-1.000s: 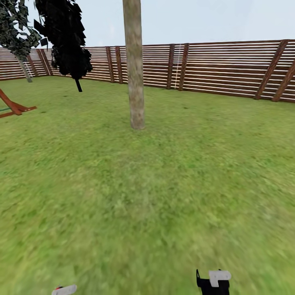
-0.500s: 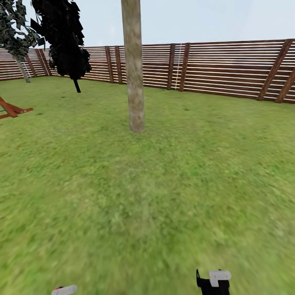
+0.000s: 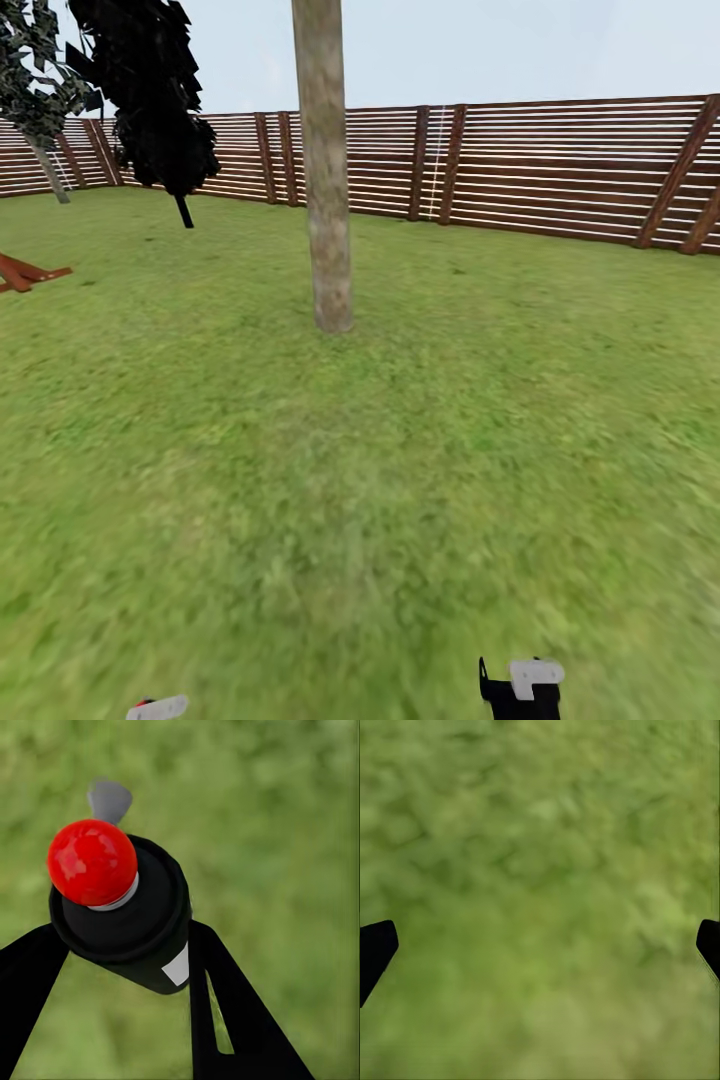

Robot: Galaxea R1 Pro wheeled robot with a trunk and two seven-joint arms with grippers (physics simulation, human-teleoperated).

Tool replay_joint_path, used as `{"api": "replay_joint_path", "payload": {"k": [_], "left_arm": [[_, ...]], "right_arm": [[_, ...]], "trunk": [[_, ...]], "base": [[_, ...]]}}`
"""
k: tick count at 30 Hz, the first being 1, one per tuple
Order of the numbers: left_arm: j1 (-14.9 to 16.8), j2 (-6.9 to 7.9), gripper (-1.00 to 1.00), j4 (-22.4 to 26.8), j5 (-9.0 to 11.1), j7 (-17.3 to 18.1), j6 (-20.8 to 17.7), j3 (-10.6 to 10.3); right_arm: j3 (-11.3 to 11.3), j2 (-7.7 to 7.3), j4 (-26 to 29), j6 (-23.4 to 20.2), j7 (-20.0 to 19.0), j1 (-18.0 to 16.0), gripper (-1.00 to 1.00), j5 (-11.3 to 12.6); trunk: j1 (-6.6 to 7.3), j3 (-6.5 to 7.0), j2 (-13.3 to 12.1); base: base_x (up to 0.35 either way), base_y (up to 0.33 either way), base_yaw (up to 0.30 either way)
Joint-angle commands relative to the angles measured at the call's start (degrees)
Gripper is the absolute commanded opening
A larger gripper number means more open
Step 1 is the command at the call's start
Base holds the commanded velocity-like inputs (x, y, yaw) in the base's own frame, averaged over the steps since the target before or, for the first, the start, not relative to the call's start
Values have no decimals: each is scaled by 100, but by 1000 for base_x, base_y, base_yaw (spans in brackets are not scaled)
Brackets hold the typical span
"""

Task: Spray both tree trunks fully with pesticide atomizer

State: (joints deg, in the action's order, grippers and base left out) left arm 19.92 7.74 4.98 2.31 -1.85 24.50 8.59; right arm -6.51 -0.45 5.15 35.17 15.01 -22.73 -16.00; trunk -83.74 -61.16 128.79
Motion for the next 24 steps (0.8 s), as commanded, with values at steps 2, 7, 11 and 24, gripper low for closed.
{"api": "replay_joint_path", "payload": {"k": [2, 7, 11, 24], "left_arm": [[3, 0, -100, -5, 23, 1, 20, 2], [3, 0, -100, -5, 23, 1, 20, 2], [3, 0, -100, -5, 23, 1, 20, 2], [3, 37, -100, -5, 75, -538, 18, 64]], "right_arm": [[-43, 1, -7, 16, 20, -4, 100, -61], [-43, 1, -7, 16, 20, -4, 100, -61], [-43, 1, -6, 16, 20, -4, 100, -61], [-43, 1, -6, 16, 20, -5, 100, -61]], "trunk": [[-3, -4, 2], [-3, -4, 2], [-3, -4, 2], [-3, -4, 2]], "base": [[340, 0, 3], [340, 0, 171], [340, 0, 156], [340, 0, 5]]}}
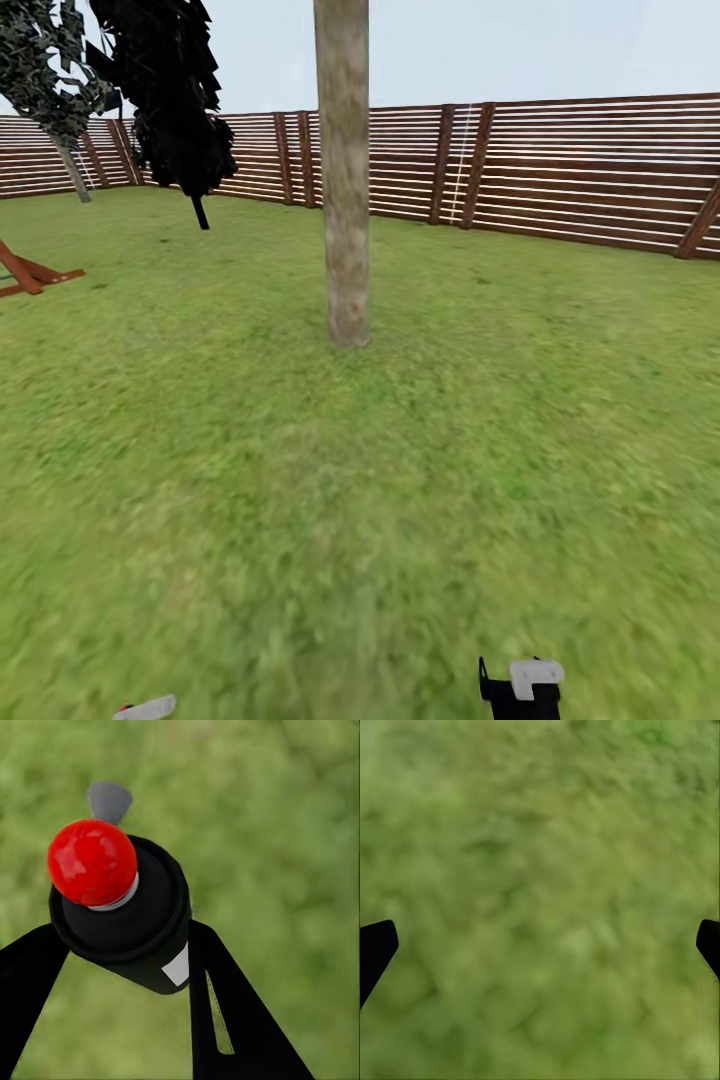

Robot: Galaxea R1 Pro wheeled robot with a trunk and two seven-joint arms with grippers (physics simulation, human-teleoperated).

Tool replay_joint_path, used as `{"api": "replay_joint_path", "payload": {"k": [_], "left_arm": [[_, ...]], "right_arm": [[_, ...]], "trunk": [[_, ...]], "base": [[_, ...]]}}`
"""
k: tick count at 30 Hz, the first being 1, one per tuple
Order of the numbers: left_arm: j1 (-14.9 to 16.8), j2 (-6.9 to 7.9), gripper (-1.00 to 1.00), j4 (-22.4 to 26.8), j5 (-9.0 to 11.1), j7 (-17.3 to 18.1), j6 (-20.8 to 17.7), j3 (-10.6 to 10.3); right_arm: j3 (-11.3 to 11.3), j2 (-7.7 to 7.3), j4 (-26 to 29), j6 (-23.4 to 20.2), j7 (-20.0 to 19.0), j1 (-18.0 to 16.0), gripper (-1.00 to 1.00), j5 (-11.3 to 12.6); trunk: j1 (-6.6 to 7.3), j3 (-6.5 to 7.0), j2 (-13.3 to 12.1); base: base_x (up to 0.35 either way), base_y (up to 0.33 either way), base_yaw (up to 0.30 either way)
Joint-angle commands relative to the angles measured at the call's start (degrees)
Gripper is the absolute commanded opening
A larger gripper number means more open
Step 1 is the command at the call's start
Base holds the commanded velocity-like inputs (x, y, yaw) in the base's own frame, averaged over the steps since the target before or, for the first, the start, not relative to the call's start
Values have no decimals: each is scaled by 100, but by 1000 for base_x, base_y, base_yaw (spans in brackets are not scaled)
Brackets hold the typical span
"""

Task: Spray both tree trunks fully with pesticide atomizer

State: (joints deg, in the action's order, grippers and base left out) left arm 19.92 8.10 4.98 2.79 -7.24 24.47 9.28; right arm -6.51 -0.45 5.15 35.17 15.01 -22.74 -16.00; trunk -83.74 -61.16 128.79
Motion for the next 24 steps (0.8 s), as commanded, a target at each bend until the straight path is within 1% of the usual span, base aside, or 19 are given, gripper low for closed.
{"api": "replay_joint_path", "payload": {"k": [1, 9, 11, 15, 19, 21, 23, 24], "left_arm": [[3, -17, -100, -6, 28, -18, 22, -8], [3, -36, -100, 22, -35, -90, 23, -32], [3, -26, -100, 7, -16, -66, 24, -32], [-1, -43, -100, -2, -40, -33, 36, -46], [-5, -33, -100, 50, -49, -89, 49, -38], [-5, -35, -100, 57, -49, -103, 210, -33], [-12, -16, -100, 50, -33, -44, 295, -35], [-50, -32, -100, 60, -40, -18, 321, -43]], "right_arm": [[-43, 1, -7, 16, 20, -3, 100, -61], [-45, 1, -5, 16, 20, -2, 100, -61], [-46, -5, -5, 16, 22, -2, 100, -61], [-49, -36, -11, 12, 28, -2, 100, -69], [-46, -36, -13, 15, 25, -2, 100, -70], [-44, -27, -14, 16, 21, -2, 100, -68], [-44, -28, -14, 14, 20, -2, 100, -63], [-43, -22, -14, 13, 20, -2, 100, -62]], "trunk": [[-3, -4, 2], [-3, -4, 2], [-3, -4, 2], [-3, -4, 2], [-3, -4, 2], [-3, -4, 2], [-3, -4, 2], [-3, -4, 2]], "base": [[340, 0, 0], [340, 0, 0], [339, 0, 0], [340, 0, 0], [340, 0, 0], [340, 0, 0], [340, 0, 0], [340, 0, 0]]}}
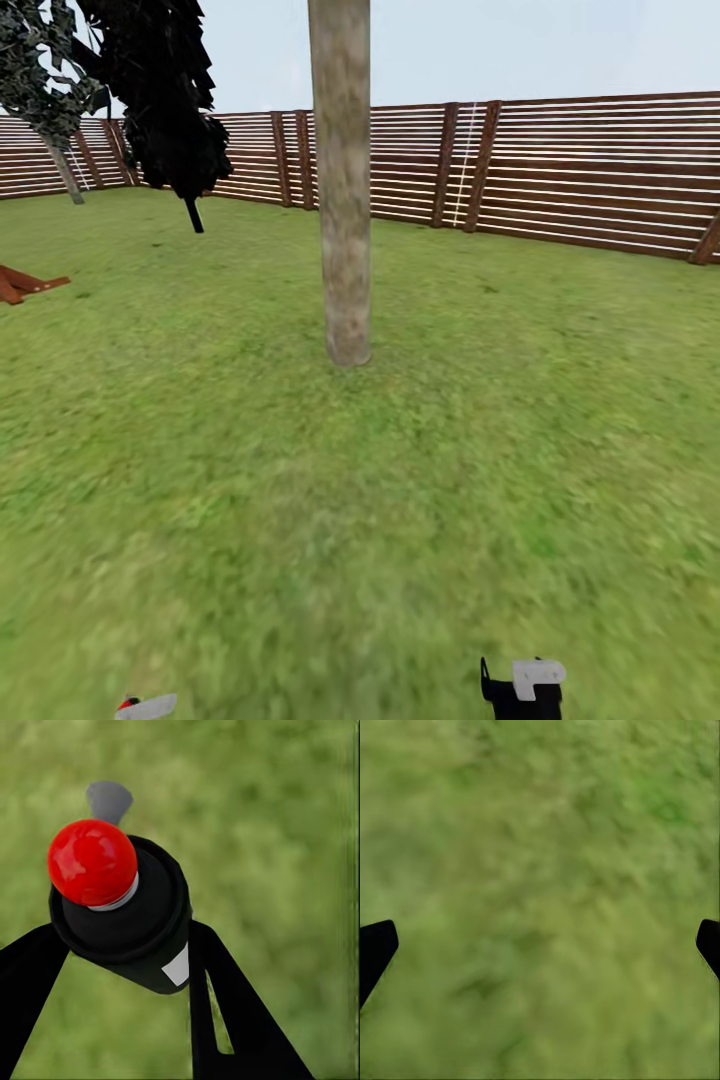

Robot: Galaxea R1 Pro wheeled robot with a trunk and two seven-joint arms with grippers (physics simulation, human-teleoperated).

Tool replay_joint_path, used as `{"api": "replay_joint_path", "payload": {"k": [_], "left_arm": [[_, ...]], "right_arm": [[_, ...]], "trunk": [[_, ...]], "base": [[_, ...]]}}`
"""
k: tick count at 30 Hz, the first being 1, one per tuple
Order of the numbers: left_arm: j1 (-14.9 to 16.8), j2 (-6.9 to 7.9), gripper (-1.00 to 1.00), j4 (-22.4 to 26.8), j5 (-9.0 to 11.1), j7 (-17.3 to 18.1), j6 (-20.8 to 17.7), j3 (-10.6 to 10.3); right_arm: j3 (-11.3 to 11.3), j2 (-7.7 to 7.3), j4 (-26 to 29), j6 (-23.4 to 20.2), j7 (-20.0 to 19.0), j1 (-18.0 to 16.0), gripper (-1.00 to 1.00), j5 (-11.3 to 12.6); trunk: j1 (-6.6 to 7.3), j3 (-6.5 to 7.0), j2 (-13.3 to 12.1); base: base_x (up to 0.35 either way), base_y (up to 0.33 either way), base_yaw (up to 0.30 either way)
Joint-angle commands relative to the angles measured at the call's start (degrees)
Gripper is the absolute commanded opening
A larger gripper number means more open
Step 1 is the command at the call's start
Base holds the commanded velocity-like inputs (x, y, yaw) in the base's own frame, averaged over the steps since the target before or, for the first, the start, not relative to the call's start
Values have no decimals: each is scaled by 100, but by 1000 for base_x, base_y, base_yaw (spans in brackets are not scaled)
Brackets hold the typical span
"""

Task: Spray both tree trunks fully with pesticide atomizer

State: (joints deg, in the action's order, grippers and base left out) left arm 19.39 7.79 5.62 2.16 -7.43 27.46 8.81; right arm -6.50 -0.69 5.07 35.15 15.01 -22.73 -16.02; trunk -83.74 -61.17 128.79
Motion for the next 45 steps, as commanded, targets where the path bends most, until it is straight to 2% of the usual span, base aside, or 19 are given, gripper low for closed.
{"api": "replay_joint_path", "payload": {"k": [1, 8, 12, 23, 45], "left_arm": [[-14, 2, -100, 4, 21, 8, 31, -3], [-31, 21, -100, 26, -31, -47, 25, -28], [-45, 67, -100, 24, 10, -57, 45, 34], [-48, 6, -100, 19, -79, -12, -75, -31], [-53, -15, -100, -43, -76, -21, -57, -3]], "right_arm": [[-44, 0, -6, 16, 20, -4, 100, -60], [-44, 10, -3, 18, 20, -4, 100, -56], [-44, 29, -6, 18, 20, -4, 100, -53], [-48, -6, 1, 18, 34, -4, 100, -60], [-53, 25, 2, 17, 28, -4, 100, -31]], "trunk": [[-3, -4, 2], [-3, -4, 2], [-3, -4, 2], [-3, -4, 2], [-3, -4, 2]], "base": [[340, 0, 0], [340, 0, 0], [339, 17, 0], [261, 27, 0], [328, 0, 0]]}}
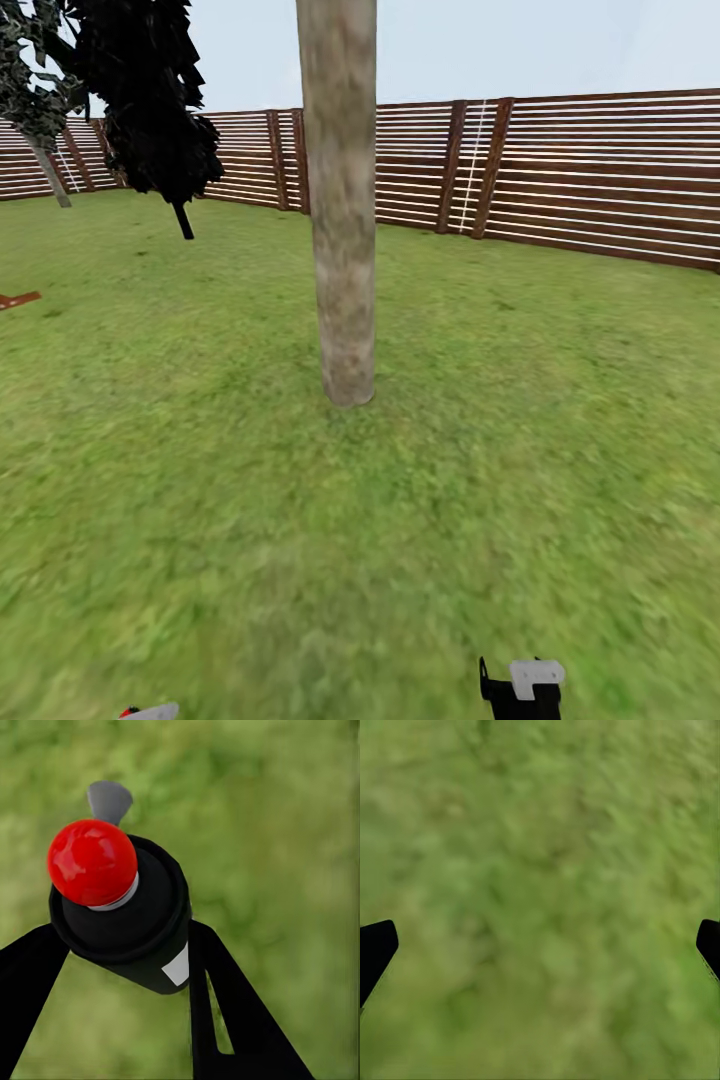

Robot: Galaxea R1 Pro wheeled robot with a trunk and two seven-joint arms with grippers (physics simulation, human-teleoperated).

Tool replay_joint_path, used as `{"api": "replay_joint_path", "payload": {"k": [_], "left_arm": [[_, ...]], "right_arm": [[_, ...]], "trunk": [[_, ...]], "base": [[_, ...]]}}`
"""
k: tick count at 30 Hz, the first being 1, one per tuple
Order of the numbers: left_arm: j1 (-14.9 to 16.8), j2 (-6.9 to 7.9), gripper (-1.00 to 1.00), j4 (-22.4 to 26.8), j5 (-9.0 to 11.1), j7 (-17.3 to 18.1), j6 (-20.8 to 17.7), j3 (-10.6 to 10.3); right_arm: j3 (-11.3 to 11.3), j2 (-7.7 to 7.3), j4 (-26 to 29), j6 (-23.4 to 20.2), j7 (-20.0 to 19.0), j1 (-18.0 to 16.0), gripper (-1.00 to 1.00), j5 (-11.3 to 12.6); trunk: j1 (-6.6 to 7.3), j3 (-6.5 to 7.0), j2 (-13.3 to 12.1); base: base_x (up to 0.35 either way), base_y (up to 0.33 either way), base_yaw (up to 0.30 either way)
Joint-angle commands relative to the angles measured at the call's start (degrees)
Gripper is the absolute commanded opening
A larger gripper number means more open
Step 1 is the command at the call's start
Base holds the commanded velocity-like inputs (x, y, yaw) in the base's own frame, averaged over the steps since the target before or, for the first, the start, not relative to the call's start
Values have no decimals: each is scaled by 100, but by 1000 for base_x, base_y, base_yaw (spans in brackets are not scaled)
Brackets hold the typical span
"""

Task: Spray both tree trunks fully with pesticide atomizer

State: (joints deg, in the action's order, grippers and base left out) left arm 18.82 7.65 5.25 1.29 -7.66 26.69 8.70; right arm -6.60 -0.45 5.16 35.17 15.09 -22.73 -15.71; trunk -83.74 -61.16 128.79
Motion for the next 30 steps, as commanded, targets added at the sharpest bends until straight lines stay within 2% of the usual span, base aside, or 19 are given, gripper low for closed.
{"api": "replay_joint_path", "payload": {"k": [1, 30], "left_arm": [[4, 0, -100, -6, 12, 4, 25, 8], [-1, 8, -100, -15, 72, 10, 40, 13]], "right_arm": [[-43, 1, -6, 16, 20, -4, 100, -63], [-43, 2, -15, 17, 11, -4, 100, -74]], "trunk": [[-3, -4, 2], [-3, -4, 2]], "base": [[338, 0, 0], [338, 0, 0]]}}
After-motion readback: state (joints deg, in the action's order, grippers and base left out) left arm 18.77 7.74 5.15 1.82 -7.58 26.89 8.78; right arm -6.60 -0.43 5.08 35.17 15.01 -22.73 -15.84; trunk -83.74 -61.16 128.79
